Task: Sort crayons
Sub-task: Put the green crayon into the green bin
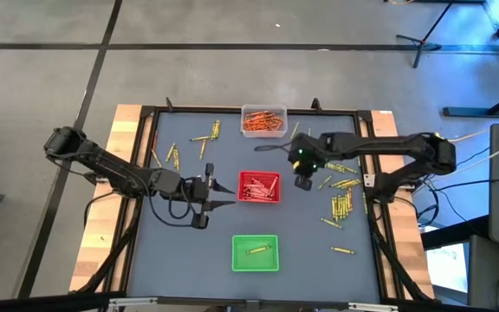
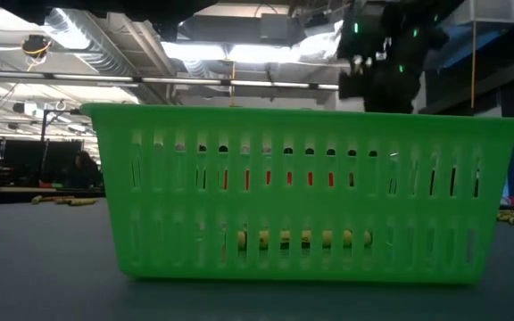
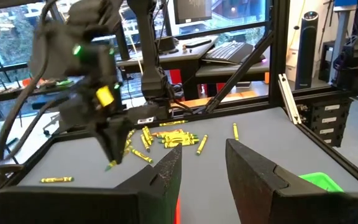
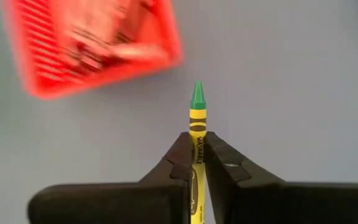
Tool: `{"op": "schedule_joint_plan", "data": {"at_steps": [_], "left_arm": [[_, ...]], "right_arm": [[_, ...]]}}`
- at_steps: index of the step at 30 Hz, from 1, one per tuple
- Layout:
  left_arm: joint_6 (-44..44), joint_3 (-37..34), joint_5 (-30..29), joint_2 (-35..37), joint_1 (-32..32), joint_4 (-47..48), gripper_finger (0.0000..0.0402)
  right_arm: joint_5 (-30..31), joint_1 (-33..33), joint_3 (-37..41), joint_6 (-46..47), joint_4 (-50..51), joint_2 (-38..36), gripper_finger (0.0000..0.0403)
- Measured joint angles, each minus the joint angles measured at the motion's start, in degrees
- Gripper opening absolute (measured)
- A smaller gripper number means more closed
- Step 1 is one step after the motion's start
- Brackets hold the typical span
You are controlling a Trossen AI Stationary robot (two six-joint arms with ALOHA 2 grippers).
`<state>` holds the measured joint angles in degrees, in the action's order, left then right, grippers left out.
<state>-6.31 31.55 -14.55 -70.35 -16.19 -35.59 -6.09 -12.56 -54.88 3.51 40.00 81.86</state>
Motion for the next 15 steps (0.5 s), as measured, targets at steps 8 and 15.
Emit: {"op": "schedule_joint_plan", "data": {"at_steps": [8,15], "left_arm": [[-0.04,0.02,0.0,0.0,0.02,0.0,0.0109],[-0.07,0.0,-1.15,0.0,0.02,0.0,0.0109]], "right_arm": [[-1.09,13.33,-3.49,2.57,-10.94,0.01,0.0027],[-1.11,22.75,-3.6,3.76,-24.37,0.75,0.0028]]}}
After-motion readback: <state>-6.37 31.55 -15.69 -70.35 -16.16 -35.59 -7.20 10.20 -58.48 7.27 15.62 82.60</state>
